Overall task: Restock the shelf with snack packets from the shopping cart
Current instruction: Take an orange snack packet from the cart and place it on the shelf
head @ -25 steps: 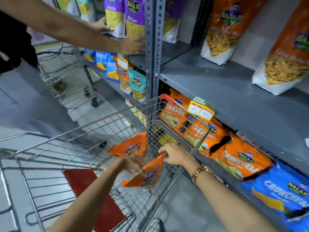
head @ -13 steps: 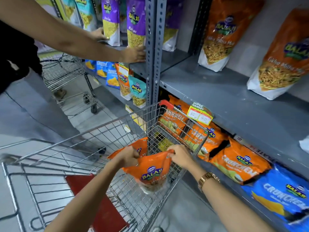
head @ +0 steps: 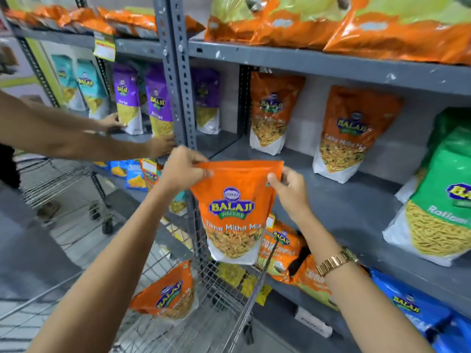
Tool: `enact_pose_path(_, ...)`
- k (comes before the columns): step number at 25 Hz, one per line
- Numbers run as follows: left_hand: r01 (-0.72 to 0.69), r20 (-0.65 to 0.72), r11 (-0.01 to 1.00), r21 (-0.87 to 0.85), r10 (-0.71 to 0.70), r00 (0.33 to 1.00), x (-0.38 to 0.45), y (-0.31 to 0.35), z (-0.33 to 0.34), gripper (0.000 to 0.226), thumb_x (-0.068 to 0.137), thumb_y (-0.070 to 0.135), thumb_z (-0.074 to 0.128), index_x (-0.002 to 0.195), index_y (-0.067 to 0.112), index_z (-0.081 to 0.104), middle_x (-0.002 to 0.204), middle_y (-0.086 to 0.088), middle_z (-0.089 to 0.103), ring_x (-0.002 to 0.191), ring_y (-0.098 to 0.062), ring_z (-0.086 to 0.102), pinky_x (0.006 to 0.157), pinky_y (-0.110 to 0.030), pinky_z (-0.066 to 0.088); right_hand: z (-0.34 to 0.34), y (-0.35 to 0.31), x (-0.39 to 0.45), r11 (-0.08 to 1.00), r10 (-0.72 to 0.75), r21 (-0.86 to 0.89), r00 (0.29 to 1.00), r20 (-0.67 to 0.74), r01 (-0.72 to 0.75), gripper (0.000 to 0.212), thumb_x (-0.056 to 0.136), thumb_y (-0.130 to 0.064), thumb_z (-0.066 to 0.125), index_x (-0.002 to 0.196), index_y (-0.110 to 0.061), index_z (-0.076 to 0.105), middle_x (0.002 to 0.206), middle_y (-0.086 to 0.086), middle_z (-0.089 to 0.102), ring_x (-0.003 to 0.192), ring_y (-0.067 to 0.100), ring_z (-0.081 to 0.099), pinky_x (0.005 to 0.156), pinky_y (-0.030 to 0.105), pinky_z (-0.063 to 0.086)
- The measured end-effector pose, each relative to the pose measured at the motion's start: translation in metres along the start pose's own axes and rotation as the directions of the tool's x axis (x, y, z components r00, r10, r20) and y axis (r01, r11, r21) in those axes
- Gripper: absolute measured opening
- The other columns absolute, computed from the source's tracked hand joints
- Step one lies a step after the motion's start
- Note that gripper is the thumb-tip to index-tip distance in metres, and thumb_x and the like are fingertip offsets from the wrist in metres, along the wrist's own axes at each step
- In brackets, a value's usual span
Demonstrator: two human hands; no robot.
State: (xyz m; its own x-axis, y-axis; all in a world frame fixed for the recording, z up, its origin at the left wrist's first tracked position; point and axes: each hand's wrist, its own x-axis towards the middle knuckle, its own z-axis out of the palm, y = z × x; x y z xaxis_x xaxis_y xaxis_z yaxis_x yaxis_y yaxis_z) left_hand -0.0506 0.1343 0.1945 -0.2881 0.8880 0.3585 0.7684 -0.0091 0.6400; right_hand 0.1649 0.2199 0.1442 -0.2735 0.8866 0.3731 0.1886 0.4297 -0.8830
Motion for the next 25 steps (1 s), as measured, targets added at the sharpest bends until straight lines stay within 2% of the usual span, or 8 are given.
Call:
enact_pose_path(3,-0.120,-0.223,0.976,0.182,0.160,0.961,0.042,0.051,0.010,0.015,0.073,0.015,0.069,0.086,0.009,0.073,0.081,-0.013,0.074,0.078,-0.028,0.066,0.072,-0.035,0.050,-0.039,-0.027,0.041,0.996,-0.092,-0.021,0.982,-0.165,0.089,0.012,0.088,-0.009,0.056,0.078,-0.014,0.061,0.073,0.007,0.065,0.068,0.021,0.060,0.063,0.027,0.047)
enact_pose_path(5,-0.158,-0.268,0.959,0.235,0.220,0.938,0.070,0.078,0.025,0.019,0.076,0.021,0.066,0.093,0.013,0.071,0.093,-0.013,0.074,0.090,-0.034,0.065,0.077,-0.038,0.050,-0.064,-0.036,0.062,0.991,-0.134,-0.055,0.961,-0.243,0.124,0.012,0.089,-0.012,0.056,0.078,-0.015,0.058,0.074,0.003,0.063,0.067,0.016,0.057,0.057,0.021,0.043)
enact_pose_path(10,-0.174,-0.291,0.960,0.220,0.235,0.927,0.126,0.122,0.074,0.021,0.083,0.023,0.061,0.100,0.014,0.068,0.098,-0.014,0.073,0.095,-0.032,0.062,0.086,-0.045,0.048,-0.114,-0.025,0.100,0.980,-0.166,-0.164,0.908,-0.385,0.110,0.015,0.089,-0.018,0.057,0.077,-0.009,0.060,0.076,0.006,0.061,0.070,0.020,0.056,0.061,0.029,0.040)
enact_pose_path(12,-0.185,-0.290,0.958,0.219,0.245,0.925,0.141,0.133,0.096,0.020,0.083,0.022,0.061,0.099,0.014,0.069,0.098,-0.015,0.072,0.095,-0.032,0.061,0.086,-0.043,0.044,-0.130,-0.013,0.109,0.984,-0.129,-0.164,0.901,-0.414,0.066,0.016,0.089,-0.019,0.057,0.075,-0.013,0.059,0.075,0.007,0.062,0.068,0.020,0.056,0.059,0.028,0.040)
enact_pose_path(15,-0.185,-0.255,0.963,0.194,0.232,0.939,0.158,0.143,0.127,0.018,0.082,0.021,0.061,0.097,0.014,0.070,0.100,-0.015,0.071,0.099,-0.034,0.059,0.084,-0.040,0.038,-0.147,0.011,0.118,0.986,-0.071,-0.165,0.892,-0.447,-0.004,0.017,0.089,-0.021,0.058,0.074,-0.015,0.058,0.073,0.010,0.063,0.068,0.024,0.057,0.064,0.032,0.042)
enact_pose_path(18,-0.162,-0.214,0.963,0.213,0.208,0.955,0.170,0.145,0.152,0.019,0.085,0.023,0.059,0.099,0.017,0.069,0.102,-0.016,0.071,0.101,-0.036,0.057,0.087,-0.040,0.032,-0.158,0.029,0.126,0.990,-0.033,-0.137,0.882,-0.471,-0.036,0.017,0.089,-0.018,0.058,0.073,-0.012,0.058,0.066,0.005,0.058,0.067,0.024,0.053,0.066,0.032,0.039)
enact_pose_path(22,-0.197,-0.168,0.958,0.210,0.234,0.958,0.178,0.149,0.170,0.023,0.086,0.024,0.057,0.107,0.017,0.066,0.106,-0.017,0.070,0.103,-0.038,0.057,0.094,-0.043,0.031,-0.163,0.047,0.131,0.994,0.001,-0.092,0.836,-0.549,-0.062,0.013,0.088,-0.016,0.059,0.085,-0.003,0.063,0.084,0.020,0.066,0.078,0.032,0.060,0.073,0.038,0.046)
enact_pose_path(25,-0.246,-0.146,0.944,0.220,0.281,0.948,0.176,0.147,0.171,0.027,0.085,0.023,0.057,0.110,0.014,0.063,0.107,-0.018,0.069,0.103,-0.038,0.056,0.095,-0.043,0.032,-0.153,0.051,0.122,0.989,-0.111,-0.147,0.736,-0.668,0.017,0.024,0.085,-0.015,0.063,0.106,-0.005,0.059,0.106,0.020,0.064,0.096,0.032,0.059,0.081,0.036,0.046)
